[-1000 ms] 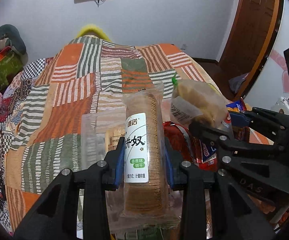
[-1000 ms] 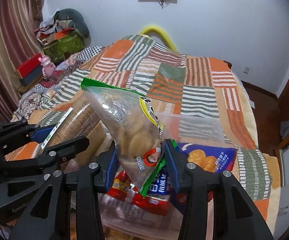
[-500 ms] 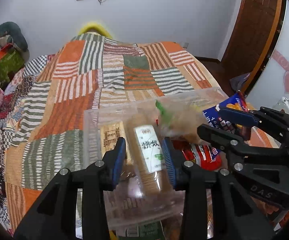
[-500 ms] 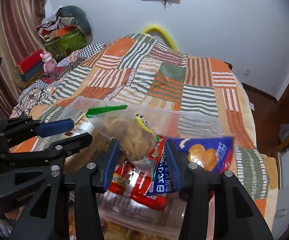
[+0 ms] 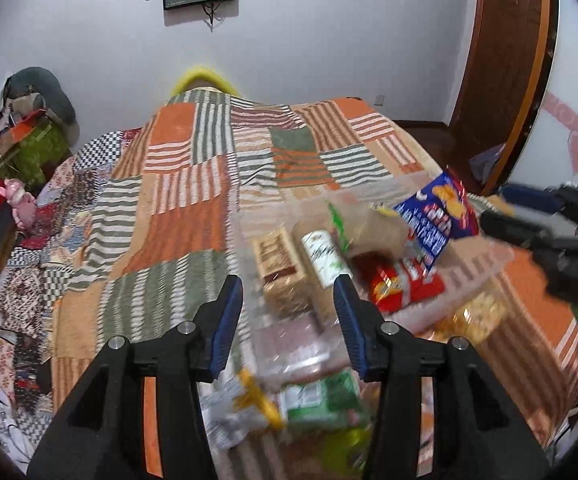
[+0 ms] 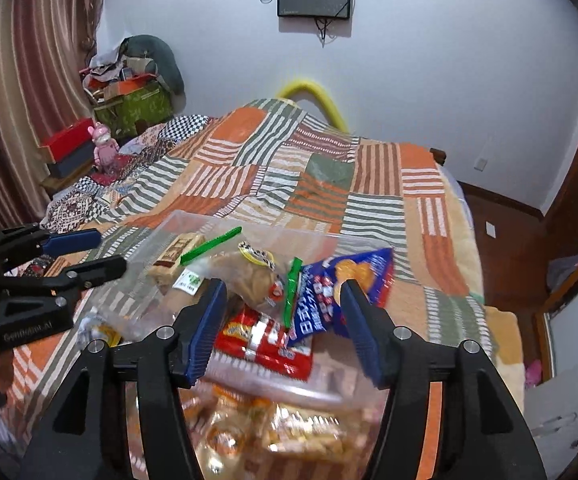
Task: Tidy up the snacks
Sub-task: 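Open both tools to drop the biscuit pack and cookie bag into the box, then grasp the white-yellow chip bag with left tool while right tool grasps square pastry pack, then carry chip bag and pastry pack over the clear box and release both, then grasp the green-lidded cup with left tool while right tool grasps round cake pack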
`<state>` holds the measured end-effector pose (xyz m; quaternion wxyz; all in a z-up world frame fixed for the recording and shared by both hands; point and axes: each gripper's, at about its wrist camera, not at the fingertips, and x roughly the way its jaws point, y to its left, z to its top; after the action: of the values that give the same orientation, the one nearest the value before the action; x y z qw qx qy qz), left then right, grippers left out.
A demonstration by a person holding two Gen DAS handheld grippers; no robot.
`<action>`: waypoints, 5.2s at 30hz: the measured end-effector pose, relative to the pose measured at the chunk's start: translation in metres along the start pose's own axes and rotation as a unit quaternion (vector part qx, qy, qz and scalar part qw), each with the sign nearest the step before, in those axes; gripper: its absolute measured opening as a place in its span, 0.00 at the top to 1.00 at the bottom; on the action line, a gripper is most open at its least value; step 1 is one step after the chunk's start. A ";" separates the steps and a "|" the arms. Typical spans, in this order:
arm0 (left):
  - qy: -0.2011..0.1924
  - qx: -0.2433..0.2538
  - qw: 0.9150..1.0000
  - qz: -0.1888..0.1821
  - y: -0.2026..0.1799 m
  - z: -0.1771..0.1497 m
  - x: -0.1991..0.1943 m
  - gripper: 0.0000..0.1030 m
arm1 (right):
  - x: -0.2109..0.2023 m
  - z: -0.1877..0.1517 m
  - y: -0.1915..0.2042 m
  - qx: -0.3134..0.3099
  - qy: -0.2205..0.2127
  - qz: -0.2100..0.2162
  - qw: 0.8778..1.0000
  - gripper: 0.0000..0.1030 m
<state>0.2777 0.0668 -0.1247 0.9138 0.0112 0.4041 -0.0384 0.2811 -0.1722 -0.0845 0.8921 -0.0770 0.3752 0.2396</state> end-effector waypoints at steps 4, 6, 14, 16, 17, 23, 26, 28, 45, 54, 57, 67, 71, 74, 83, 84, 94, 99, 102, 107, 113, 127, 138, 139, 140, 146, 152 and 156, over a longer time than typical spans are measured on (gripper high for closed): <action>0.012 -0.006 1.000 0.008 0.012 -0.019 -0.009 0.47 | -0.014 -0.011 -0.007 0.006 -0.002 -0.003 1.000 0.43; 0.023 -0.013 1.000 0.011 0.019 -0.030 -0.011 0.45 | -0.018 -0.019 -0.011 0.011 0.004 -0.001 1.000 0.42; 0.071 -0.047 0.996 0.031 0.049 -0.075 -0.002 0.37 | -0.018 -0.051 -0.024 0.029 0.040 -0.016 0.999 0.39; 0.079 -0.049 0.995 0.043 0.055 -0.083 0.002 0.36 | -0.013 -0.062 -0.026 0.037 0.054 -0.019 0.998 0.38; 0.083 -0.054 0.994 0.046 0.059 -0.087 0.004 0.36 | -0.008 -0.066 -0.027 0.043 0.061 -0.018 0.997 0.38; 0.107 -0.074 0.990 0.051 0.071 -0.102 0.021 0.33 | 0.010 -0.085 -0.029 0.069 0.096 -0.006 0.993 0.38; 0.114 -0.078 0.989 0.046 0.071 -0.104 0.030 0.33 | 0.015 -0.084 -0.023 0.064 0.102 -0.004 0.993 0.35; 0.116 -0.081 0.989 0.040 0.068 -0.103 0.036 0.32 | 0.017 -0.082 -0.021 0.061 0.099 -0.006 0.993 0.29; 0.120 -0.096 0.988 0.022 0.067 -0.090 0.070 0.21 | 0.043 -0.092 -0.019 0.061 0.136 -0.005 0.989 0.21; 0.109 -0.081 0.990 0.040 0.060 -0.096 0.083 0.15 | 0.045 -0.092 -0.018 0.060 0.136 -0.007 0.989 0.28; 0.112 -0.077 0.989 0.051 0.061 -0.098 0.080 0.38 | 0.045 -0.090 -0.017 0.059 0.133 -0.009 0.989 0.29; 0.118 -0.085 0.988 0.050 0.075 -0.107 0.061 0.60 | 0.034 -0.088 -0.017 0.060 0.115 -0.014 0.991 0.31; 0.106 -0.083 0.990 0.051 0.074 -0.107 0.045 0.60 | 0.025 -0.089 -0.021 0.063 0.108 -0.012 0.992 0.31; 0.091 -0.080 0.991 0.050 0.071 -0.101 0.031 0.60 | 0.017 -0.089 -0.021 0.061 0.102 -0.015 0.993 0.31; 0.036 -0.062 0.997 0.029 0.047 -0.067 -0.008 0.60 | -0.011 -0.079 -0.027 0.068 0.065 -0.015 0.995 0.31; 0.031 -0.059 0.997 0.025 0.044 -0.061 -0.011 0.60 | -0.012 -0.077 -0.027 0.068 0.061 -0.015 0.996 0.31; -0.010 -0.035 0.999 0.005 0.021 -0.019 -0.013 0.60 | -0.014 -0.046 -0.015 0.052 0.019 -0.008 0.998 0.31; -0.018 -0.034 0.999 -0.003 0.015 -0.001 -0.003 0.60 | -0.005 -0.034 -0.016 0.052 0.011 -0.006 0.999 0.31; -0.017 -0.042 0.999 -0.009 0.015 0.005 0.005 0.60 | 0.005 -0.028 -0.015 0.051 0.011 -0.006 0.999 0.31; -0.013 -0.056 0.998 -0.017 0.016 0.011 0.020 0.60 | 0.021 -0.023 -0.013 0.044 0.021 -0.006 0.999 0.31; -0.010 -0.050 0.998 -0.022 0.008 0.016 0.034 0.60 | 0.039 -0.021 -0.012 0.043 0.034 -0.003 0.998 0.31; 0.012 -0.044 0.998 -0.036 -0.003 0.012 0.054 0.60 | 0.055 -0.029 -0.008 0.025 0.073 0.004 0.997 0.28; 0.008 -0.034 0.999 -0.026 -0.007 0.002 0.036 0.44 | 0.037 -0.031 -0.009 0.012 0.061 -0.004 0.998 0.27; 0.004 -0.033 0.999 -0.024 -0.006 0.001 0.031 0.42 | 0.033 -0.032 -0.009 0.009 0.058 -0.006 0.998 0.27; 0.001 -0.033 0.999 -0.023 -0.006 0.000 0.026 0.41 | 0.029 -0.033 -0.009 0.007 0.056 -0.007 0.998 0.26; -0.011 -0.029 0.999 -0.015 -0.002 -0.014 0.000 0.32 | 0.010 -0.041 -0.010 0.012 0.047 0.000 0.999 0.24; 0.013 -0.046 0.999 -0.026 0.004 -0.038 -0.005 0.31 | 0.002 -0.058 -0.006 0.024 0.056 0.013 0.998 0.24; 0.036 -0.047 0.998 -0.035 0.000 -0.060 -0.001 0.31 | 0.004 -0.073 0.001 0.030 0.075 0.022 0.997 0.24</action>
<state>0.2324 0.0703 -0.1643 0.8961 -0.0450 0.4387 -0.0510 0.2370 -0.1930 -0.1393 0.8581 -0.0597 0.4493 0.2412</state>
